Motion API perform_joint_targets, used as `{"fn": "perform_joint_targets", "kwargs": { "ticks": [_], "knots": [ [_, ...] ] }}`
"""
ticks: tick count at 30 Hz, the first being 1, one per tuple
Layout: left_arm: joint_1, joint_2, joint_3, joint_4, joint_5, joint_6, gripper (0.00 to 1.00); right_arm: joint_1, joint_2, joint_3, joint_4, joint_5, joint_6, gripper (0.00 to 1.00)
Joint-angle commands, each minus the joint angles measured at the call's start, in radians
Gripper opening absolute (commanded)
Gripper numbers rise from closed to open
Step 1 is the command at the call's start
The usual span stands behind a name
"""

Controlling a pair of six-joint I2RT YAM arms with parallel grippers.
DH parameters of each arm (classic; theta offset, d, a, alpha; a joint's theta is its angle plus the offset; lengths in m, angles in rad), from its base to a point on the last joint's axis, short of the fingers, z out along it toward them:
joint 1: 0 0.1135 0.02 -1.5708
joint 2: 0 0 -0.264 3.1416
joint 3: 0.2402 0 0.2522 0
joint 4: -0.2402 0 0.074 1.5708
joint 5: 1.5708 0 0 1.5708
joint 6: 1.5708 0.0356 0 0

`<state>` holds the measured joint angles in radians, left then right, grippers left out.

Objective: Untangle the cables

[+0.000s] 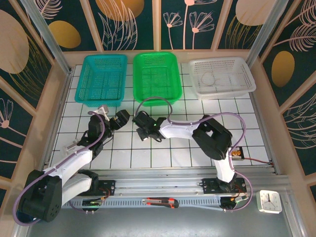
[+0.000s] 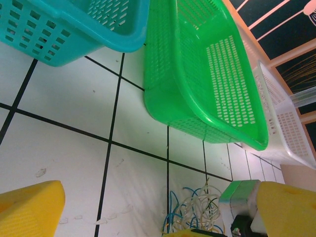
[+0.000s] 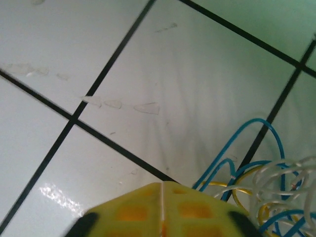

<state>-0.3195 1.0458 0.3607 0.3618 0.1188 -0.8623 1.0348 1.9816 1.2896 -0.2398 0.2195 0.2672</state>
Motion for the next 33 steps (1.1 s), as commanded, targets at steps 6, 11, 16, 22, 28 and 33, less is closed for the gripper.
{"fn": "perform_joint_targets", "kwargs": {
  "ticks": [6, 11, 16, 22, 28, 33],
  "knots": [
    [0.006, -0.007, -0.002, 0.004, -0.001, 0.013, 0.99, -0.026, -0.189, -0.018, 0.034, -0.098, 0.047, 0.0],
    [0.006, -0.009, -0.006, 0.014, 0.023, 0.042, 0.99, -0.093, -0.318, -0.076, 0.1, -0.231, 0.112, 0.0],
    [0.006, -0.009, -0.008, 0.046, 0.094, 0.096, 0.99, -0.196, -0.406, -0.168, 0.225, -0.406, 0.212, 0.0],
    [0.002, 0.021, -0.003, 0.12, 0.245, 0.135, 0.99, -0.26, -0.445, -0.235, 0.314, -0.502, 0.283, 0.0],
    [-0.116, 0.076, 0.009, 0.156, 0.227, 0.201, 0.99, -0.271, -0.47, -0.259, 0.353, -0.514, 0.326, 0.0],
    [-0.219, 0.17, 0.04, 0.184, 0.16, 0.26, 0.99, -0.274, -0.491, -0.273, 0.363, -0.508, 0.349, 0.0]
  ]
}}
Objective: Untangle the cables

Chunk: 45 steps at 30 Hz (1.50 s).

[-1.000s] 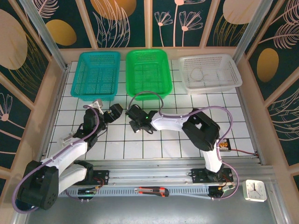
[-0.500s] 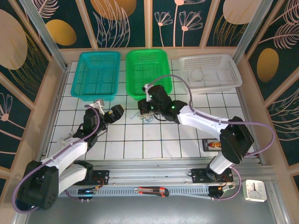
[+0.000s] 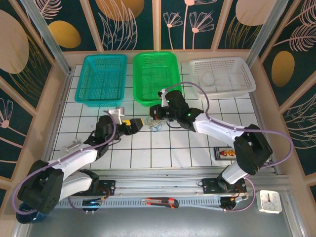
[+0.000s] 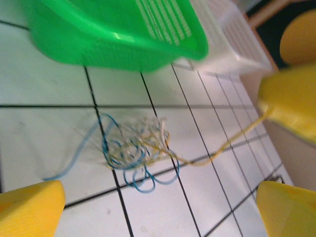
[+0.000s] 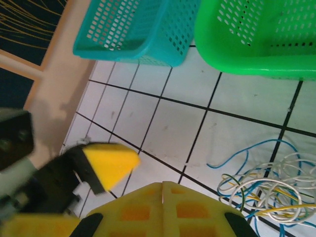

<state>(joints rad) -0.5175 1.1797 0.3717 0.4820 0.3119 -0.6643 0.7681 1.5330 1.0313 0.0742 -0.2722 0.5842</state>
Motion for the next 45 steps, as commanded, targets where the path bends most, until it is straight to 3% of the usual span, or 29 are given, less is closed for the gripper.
{"fn": "perform_joint_targets", "kwargs": {
  "ticks": [1, 14, 18, 25, 27, 35, 45],
  "knots": [
    [-0.028, 0.056, 0.03, 0.084, -0.039, 0.065, 0.99, -0.008, -0.046, -0.019, 0.052, -0.016, 0.038, 0.0],
    [-0.06, 0.378, 0.236, 0.128, -0.017, 0.153, 0.96, -0.012, -0.087, -0.033, 0.087, -0.04, 0.1, 0.0],
    [-0.06, 0.463, 0.258, 0.135, -0.005, 0.164, 0.82, -0.027, -0.142, -0.037, 0.136, -0.08, 0.158, 0.0],
    [-0.061, 0.483, 0.19, 0.187, -0.015, 0.15, 0.55, -0.078, -0.245, -0.016, 0.217, -0.171, 0.266, 0.0],
    [-0.06, 0.487, 0.184, 0.183, -0.008, 0.15, 0.52, -0.085, -0.258, -0.002, 0.233, -0.191, 0.287, 0.0],
    [-0.06, 0.458, 0.161, 0.178, -0.008, 0.146, 0.53, -0.099, -0.302, 0.047, 0.226, -0.203, 0.294, 0.0],
    [-0.06, 0.22, 0.097, 0.066, -0.051, 0.203, 0.77, -0.112, -0.3, -0.016, 0.187, -0.179, 0.255, 0.0]
  ]
}}
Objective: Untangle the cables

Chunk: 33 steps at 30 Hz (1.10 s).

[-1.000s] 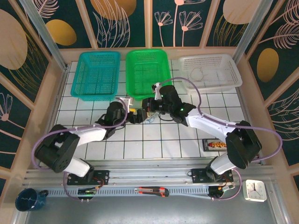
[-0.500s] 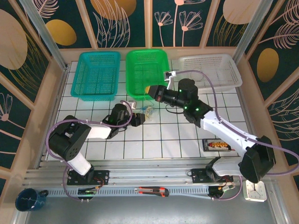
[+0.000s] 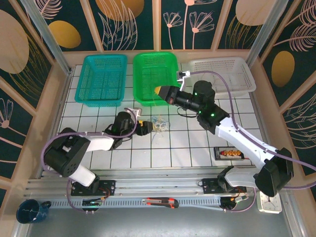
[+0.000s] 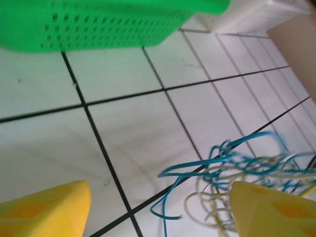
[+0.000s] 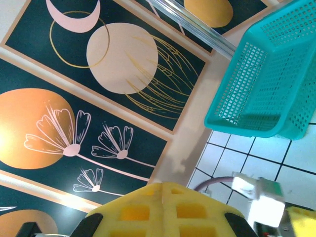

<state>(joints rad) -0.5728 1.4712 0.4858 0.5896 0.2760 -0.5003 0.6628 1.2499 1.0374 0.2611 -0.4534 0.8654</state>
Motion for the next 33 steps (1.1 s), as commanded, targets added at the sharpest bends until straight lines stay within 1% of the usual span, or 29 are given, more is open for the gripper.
{"fn": "perform_joint_targets", "kwargs": {
  "ticks": [1, 5, 9, 14, 18, 23, 26, 30, 33],
  "knots": [
    [-0.005, -0.096, -0.021, -0.053, -0.013, 0.048, 0.78, -0.007, -0.011, -0.029, -0.002, 0.002, -0.028, 0.0],
    [-0.005, -0.181, -0.02, -0.077, 0.021, 0.078, 0.82, -0.007, 0.012, -0.052, -0.005, 0.002, -0.043, 0.0],
    [-0.005, -0.198, 0.016, -0.061, 0.077, 0.094, 0.84, -0.006, 0.043, -0.062, 0.001, -0.005, -0.048, 0.0],
    [-0.007, -0.141, 0.076, -0.012, 0.15, 0.099, 0.84, 0.0, 0.066, -0.062, 0.012, -0.01, -0.047, 0.0],
    [-0.015, -0.069, 0.131, 0.035, 0.169, 0.096, 0.84, 0.005, 0.077, -0.052, 0.009, -0.011, -0.049, 0.0],
    [-0.027, 0.061, 0.204, 0.082, 0.165, 0.076, 0.83, 0.009, 0.085, -0.034, 0.006, -0.014, -0.049, 0.0],
    [-0.027, 0.132, 0.204, 0.152, 0.153, 0.042, 0.75, 0.009, 0.076, -0.012, 0.001, -0.013, -0.048, 0.0],
    [-0.027, 0.195, 0.168, 0.238, 0.128, 0.007, 0.59, 0.002, 0.061, 0.033, -0.008, -0.016, -0.043, 0.0],
    [-0.027, 0.231, 0.139, 0.281, 0.121, -0.007, 0.46, -0.011, 0.052, 0.07, 0.003, -0.043, -0.025, 0.0]
  ]
}}
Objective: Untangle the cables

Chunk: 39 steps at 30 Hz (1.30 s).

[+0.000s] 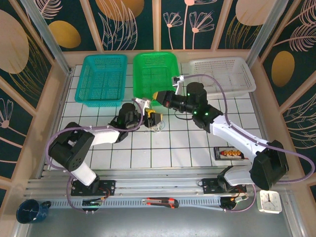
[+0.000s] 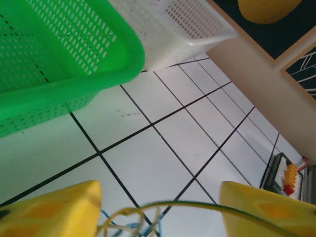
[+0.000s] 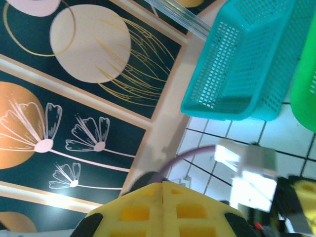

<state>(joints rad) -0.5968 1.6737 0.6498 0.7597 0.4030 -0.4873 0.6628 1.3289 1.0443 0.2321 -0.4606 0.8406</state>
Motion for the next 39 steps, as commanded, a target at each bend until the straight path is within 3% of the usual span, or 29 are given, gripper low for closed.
{"fn": "perform_joint_targets", "kwargs": {
  "ticks": [1, 5, 16, 22, 29, 30, 39],
  "knots": [
    [-0.003, 0.033, -0.033, 0.119, -0.006, -0.023, 0.42, -0.016, -0.03, 0.075, 0.039, -0.046, 0.009, 0.0],
    [-0.003, 0.075, -0.07, 0.152, -0.006, -0.034, 0.25, -0.049, -0.043, 0.135, 0.071, -0.089, 0.046, 0.0],
    [-0.003, 0.073, -0.137, 0.194, -0.005, -0.056, 0.29, -0.186, -0.078, 0.256, 0.13, -0.152, 0.115, 0.0],
    [-0.003, 0.011, -0.126, 0.166, 0.019, -0.079, 0.51, -0.307, -0.097, 0.236, 0.182, -0.191, 0.159, 0.0],
    [-0.003, -0.081, -0.079, 0.079, 0.023, -0.124, 0.87, -0.45, -0.1, 0.176, 0.229, -0.21, 0.171, 0.0],
    [-0.003, -0.095, -0.067, 0.056, 0.021, -0.129, 0.98, -0.469, -0.1, 0.163, 0.231, -0.197, 0.161, 0.0],
    [-0.003, -0.179, 0.011, -0.075, -0.023, -0.179, 0.99, -0.599, -0.048, 0.073, 0.214, -0.009, -0.04, 0.0]
  ]
}}
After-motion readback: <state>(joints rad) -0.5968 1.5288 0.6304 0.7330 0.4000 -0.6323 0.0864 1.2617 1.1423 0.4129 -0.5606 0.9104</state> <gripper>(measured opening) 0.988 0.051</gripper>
